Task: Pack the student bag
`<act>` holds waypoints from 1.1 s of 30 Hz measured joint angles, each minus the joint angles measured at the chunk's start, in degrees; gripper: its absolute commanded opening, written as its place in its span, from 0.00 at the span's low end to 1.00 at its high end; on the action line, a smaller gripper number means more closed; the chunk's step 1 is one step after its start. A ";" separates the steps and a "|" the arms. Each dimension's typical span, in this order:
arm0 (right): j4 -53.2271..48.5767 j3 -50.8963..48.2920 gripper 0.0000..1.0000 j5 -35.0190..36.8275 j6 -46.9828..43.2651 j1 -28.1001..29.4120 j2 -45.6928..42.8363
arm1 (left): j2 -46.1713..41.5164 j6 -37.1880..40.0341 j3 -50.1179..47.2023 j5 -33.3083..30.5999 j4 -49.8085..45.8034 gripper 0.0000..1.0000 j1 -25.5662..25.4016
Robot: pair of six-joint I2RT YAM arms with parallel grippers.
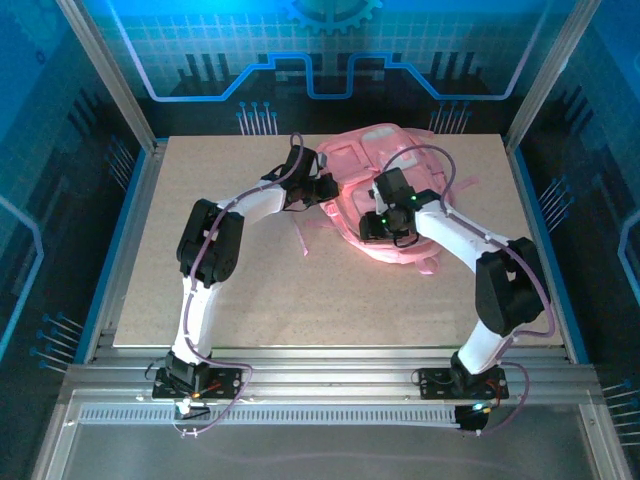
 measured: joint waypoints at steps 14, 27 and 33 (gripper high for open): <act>1.20 -1.90 0.38 0.92 3.43 -0.17 2.43 | -0.35 0.00 0.00 0.00 -0.39 0.00 0.00; 4.57 -0.68 0.17 -1.92 4.94 -0.42 7.85 | -0.81 0.98 0.00 -1.09 -1.68 0.00 0.61; 6.91 -0.66 0.00 -4.55 3.08 -0.07 7.87 | -0.85 1.29 0.00 -1.25 -1.70 0.00 1.88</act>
